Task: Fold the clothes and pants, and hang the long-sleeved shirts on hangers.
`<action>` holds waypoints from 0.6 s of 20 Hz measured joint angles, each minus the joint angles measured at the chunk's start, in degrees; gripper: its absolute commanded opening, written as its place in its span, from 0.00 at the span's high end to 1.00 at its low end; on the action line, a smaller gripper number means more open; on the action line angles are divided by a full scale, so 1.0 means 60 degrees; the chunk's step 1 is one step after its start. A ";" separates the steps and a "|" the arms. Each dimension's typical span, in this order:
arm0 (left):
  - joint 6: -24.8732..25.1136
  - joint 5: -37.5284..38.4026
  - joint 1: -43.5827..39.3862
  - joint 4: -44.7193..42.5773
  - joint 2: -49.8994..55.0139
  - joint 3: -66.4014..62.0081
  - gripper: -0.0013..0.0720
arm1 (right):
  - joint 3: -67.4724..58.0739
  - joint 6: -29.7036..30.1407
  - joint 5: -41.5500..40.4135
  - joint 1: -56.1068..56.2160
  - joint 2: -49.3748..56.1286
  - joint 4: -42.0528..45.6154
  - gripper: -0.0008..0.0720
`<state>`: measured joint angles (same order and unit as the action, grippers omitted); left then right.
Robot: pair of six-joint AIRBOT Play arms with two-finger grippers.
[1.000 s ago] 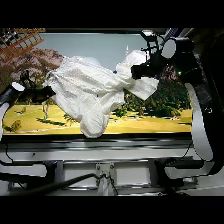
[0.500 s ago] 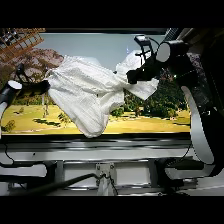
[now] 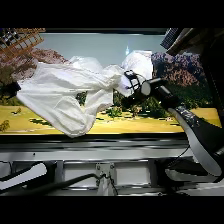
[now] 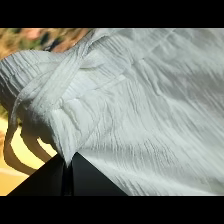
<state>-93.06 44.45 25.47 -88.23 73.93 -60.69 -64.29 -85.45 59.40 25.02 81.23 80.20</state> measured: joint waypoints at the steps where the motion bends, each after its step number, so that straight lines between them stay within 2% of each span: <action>1: -0.0219 0.0193 0.0033 -0.0441 -0.0095 0.0004 0.96 | 0.0117 0.0313 -0.0430 0.0200 0.0069 0.0036 0.35; 7: -0.0809 0.0732 0.0087 -0.1592 -0.0484 0.0007 0.96 | 0.0386 0.1982 -0.2885 0.1330 0.0885 0.0146 0.33; 12: -0.0954 0.0816 0.0087 -0.1785 -0.0590 0.0007 0.96 | 0.0095 0.2514 -0.4149 0.1883 0.1851 -0.0036 0.34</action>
<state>-98.78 49.34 26.00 -98.94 70.39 -60.64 -63.72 -70.37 34.50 36.32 92.33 79.99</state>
